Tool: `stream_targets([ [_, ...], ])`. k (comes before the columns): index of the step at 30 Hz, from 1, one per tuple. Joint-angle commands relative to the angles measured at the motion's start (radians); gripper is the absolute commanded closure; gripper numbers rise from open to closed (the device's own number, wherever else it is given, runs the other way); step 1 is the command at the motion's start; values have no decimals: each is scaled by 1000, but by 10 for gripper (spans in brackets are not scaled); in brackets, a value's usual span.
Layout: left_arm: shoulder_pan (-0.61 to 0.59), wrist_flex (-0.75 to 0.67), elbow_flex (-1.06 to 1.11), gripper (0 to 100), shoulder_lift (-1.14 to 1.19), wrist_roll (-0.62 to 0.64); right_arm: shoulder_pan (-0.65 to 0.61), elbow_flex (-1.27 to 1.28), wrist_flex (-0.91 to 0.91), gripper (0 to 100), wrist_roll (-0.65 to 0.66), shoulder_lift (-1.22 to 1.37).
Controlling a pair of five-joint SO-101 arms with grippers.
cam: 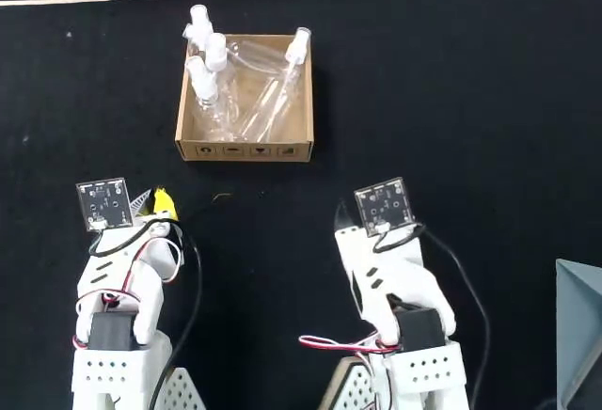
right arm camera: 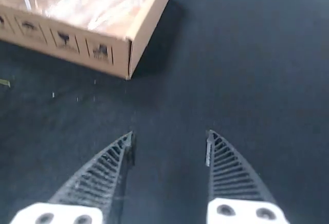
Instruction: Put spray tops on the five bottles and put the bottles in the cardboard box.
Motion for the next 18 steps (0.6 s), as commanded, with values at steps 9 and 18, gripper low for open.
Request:
stream_targets([
  [9,-7,8,22,970,-8,0,26,-5,172,835,-3,-35],
  [18,-7,8,22,970,-8,0,26,-5,330,835,-2,-35],
])
